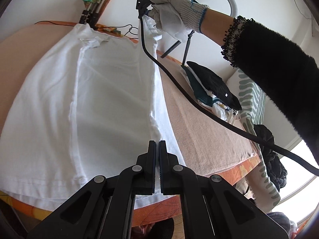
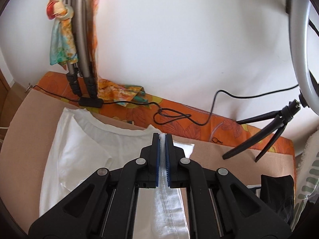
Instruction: Fold small clothes
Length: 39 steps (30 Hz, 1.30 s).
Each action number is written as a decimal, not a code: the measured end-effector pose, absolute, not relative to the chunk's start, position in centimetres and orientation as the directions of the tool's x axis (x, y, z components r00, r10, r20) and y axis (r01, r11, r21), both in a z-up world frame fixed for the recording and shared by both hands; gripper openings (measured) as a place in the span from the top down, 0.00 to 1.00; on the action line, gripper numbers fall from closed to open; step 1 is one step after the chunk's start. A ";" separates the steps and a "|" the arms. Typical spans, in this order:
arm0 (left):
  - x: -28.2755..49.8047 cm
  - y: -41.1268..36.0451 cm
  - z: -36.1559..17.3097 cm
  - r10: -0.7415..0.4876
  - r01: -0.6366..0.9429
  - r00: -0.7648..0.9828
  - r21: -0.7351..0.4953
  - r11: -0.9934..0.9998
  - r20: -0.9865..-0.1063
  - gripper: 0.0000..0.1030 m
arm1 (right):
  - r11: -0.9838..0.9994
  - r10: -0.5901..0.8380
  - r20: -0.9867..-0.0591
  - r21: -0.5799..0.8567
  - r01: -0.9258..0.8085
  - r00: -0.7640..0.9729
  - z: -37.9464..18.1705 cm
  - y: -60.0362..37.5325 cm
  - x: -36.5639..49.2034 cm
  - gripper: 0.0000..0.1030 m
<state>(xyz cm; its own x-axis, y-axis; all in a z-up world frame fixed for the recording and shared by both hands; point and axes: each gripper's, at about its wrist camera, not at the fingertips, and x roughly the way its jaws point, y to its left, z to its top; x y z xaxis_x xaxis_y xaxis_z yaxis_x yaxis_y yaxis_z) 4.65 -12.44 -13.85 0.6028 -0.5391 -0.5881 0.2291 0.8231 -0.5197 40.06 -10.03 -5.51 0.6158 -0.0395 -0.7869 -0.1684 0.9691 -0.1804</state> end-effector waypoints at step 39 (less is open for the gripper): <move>0.8 -3.0 -11.2 -0.325 0.150 0.661 -0.305 0.940 -0.676 0.79 | 0.951 0.191 -0.760 -0.013 -0.308 0.622 -3.2 -6.2 30.1 0.42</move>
